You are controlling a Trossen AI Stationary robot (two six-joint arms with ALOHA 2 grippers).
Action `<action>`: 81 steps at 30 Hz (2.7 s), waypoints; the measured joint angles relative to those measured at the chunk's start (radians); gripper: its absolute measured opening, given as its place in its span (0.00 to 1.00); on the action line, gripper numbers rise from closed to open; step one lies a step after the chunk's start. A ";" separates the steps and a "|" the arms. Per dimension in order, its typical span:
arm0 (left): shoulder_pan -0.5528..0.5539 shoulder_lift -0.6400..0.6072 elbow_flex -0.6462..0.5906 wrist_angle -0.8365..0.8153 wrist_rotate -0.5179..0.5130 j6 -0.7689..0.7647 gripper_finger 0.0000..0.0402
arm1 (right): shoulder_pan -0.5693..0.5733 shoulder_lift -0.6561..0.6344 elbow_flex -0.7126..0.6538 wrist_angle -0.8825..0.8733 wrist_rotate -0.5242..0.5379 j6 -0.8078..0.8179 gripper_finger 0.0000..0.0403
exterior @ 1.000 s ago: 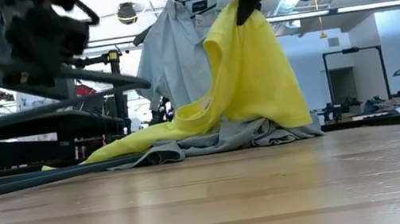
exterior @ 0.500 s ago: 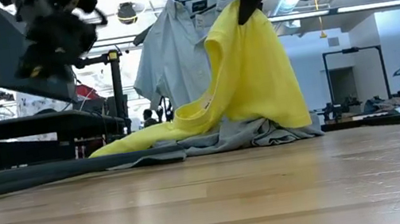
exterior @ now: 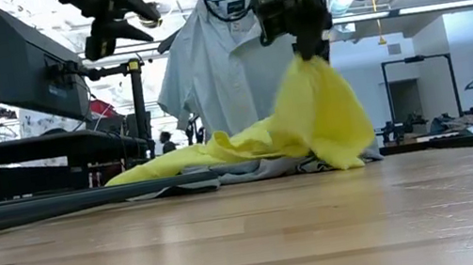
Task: Hang clothes
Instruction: Remove the black hanger from the yellow shirt, then unhang the blue shirt from the clothes rack
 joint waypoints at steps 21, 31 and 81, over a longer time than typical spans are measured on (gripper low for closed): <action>0.318 0.011 0.278 0.141 0.002 0.419 0.32 | -0.165 -0.002 0.449 0.345 -0.010 -0.036 0.44; 0.401 0.012 0.301 0.108 0.002 0.577 0.32 | -0.363 -0.048 0.701 0.627 0.219 -0.097 0.44; 0.435 0.071 0.301 0.090 -0.026 0.610 0.32 | -0.504 0.098 0.675 0.745 0.172 -0.156 0.09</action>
